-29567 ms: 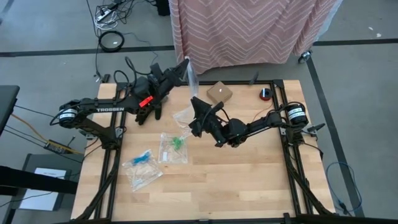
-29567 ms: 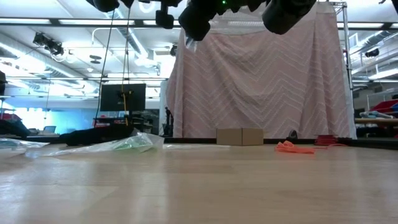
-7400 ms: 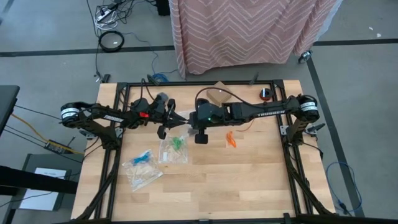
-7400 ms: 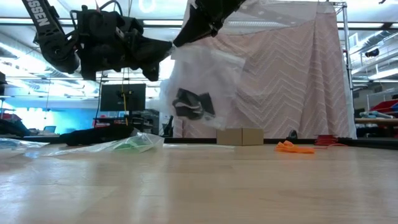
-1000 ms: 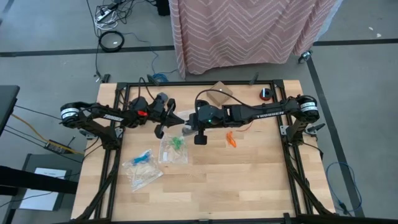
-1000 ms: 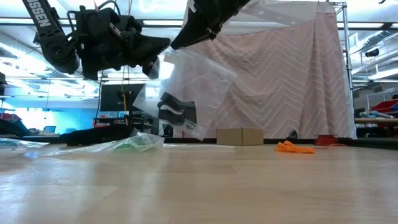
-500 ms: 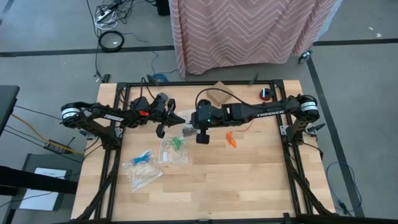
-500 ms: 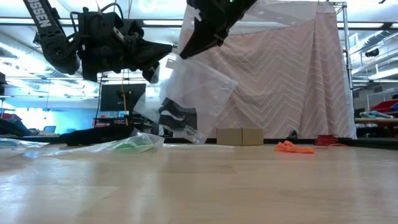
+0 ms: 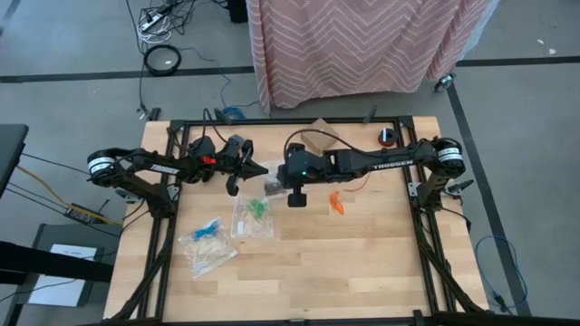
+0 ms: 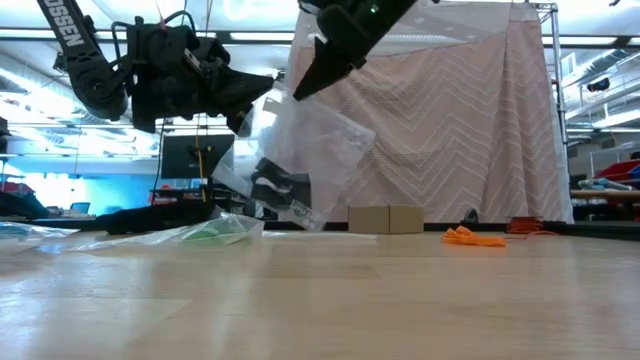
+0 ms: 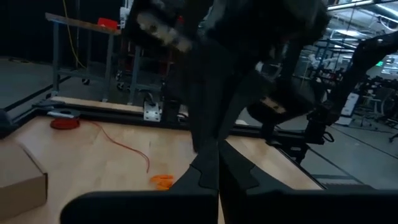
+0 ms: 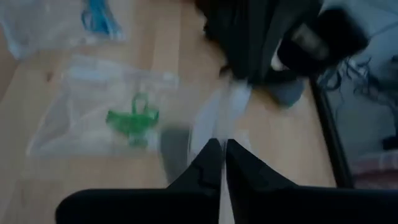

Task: Sort rubber bands
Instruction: Close the transparent zip bag

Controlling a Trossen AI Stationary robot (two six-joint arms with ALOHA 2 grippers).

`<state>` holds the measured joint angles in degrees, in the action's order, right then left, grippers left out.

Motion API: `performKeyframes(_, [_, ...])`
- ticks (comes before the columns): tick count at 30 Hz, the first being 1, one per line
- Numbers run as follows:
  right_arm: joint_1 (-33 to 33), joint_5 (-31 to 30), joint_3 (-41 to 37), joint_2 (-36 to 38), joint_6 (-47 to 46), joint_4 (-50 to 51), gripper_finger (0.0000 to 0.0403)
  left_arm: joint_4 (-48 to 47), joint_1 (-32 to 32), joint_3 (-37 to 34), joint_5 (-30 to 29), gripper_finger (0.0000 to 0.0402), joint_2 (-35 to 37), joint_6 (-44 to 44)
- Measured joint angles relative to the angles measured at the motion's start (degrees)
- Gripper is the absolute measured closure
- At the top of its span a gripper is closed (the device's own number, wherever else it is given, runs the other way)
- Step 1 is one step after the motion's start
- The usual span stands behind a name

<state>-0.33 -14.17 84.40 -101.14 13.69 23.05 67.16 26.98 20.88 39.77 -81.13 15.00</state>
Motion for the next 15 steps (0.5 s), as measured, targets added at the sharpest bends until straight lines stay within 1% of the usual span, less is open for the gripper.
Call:
performKeyframes(3, [-1.0, 1.0, 0.0, 0.1, -0.6, -0.5, 0.0352, -0.5, 0.0, 0.0, -0.1, 0.0401, 0.0, 0.0])
performKeyframes(10, [-1.4, 2.0, 0.1, 0.1, -1.4, -5.4, 0.0242, -0.8, 0.0, 0.0, -1.2, 0.0401, -0.1, -1.4])
performKeyframes(12, [-1.5, 2.3, 0.1, 0.1, -1.7, -5.5, 0.0219, -0.8, 0.0, 0.0, -1.6, 0.0401, -0.1, -1.4])
performKeyframes(15, [-1.5, 2.4, 0.1, 0.1, -3.0, -5.6, 0.0196, -0.7, 0.0, 0.0, -2.1, 0.0401, -0.1, -1.5])
